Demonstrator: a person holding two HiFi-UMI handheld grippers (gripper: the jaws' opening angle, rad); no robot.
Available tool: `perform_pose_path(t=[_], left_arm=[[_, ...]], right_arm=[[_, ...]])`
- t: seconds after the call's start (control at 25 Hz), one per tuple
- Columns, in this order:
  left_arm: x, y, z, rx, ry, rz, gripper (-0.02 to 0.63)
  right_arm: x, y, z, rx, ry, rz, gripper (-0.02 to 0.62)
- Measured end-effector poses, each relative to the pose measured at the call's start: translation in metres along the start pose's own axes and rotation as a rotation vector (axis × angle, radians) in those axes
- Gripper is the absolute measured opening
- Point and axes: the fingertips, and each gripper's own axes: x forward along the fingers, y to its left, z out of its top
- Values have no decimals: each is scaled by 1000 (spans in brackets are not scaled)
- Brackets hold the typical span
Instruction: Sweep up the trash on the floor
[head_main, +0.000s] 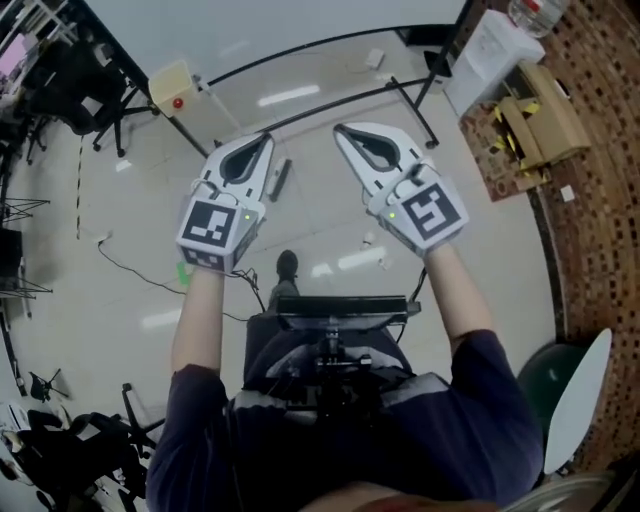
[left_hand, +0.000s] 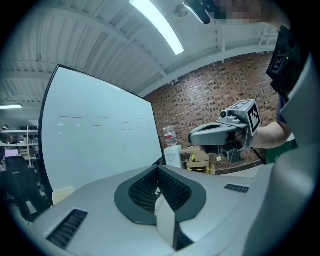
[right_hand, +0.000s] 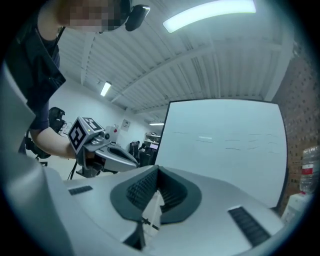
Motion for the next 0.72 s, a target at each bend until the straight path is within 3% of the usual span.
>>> perform_pose_path(t=[0.28, 0.52, 0.72], left_arm=[[26, 77, -25, -22, -24, 30, 0], [62, 159, -53, -29, 15, -5, 0], [70, 219, -71, -33, 20, 20, 0]], right_arm=[[86, -21, 5, -63, -10, -104, 27], [177, -43, -13, -43, 31, -105, 26], [237, -42, -29, -37, 68, -62, 26]])
